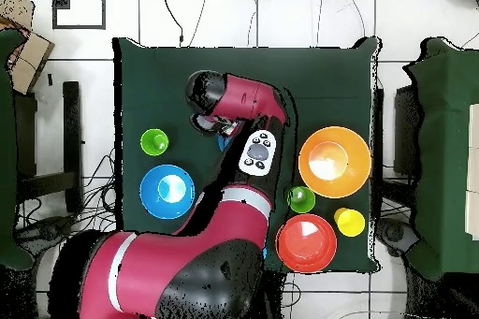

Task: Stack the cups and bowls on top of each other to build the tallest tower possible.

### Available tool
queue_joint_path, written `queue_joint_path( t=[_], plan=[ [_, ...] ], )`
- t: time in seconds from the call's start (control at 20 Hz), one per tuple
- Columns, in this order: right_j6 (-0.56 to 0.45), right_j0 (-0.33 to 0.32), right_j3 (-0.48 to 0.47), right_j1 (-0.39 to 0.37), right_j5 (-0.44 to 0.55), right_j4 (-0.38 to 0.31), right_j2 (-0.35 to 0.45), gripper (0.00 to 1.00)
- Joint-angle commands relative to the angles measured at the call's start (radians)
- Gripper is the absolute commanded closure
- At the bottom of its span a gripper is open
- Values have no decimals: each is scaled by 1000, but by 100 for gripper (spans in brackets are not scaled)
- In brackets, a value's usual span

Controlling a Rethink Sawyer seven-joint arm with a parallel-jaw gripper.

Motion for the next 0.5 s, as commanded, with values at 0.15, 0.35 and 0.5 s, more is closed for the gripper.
queue_joint_path(
  t=[0.15,0.35,0.5],
  plan=[
    [52,-18,18,-9,-16,-2,127,100],
    [36,-22,23,-10,-27,-9,132,100],
    [25,-26,33,-14,-39,-12,136,100]
  ],
)
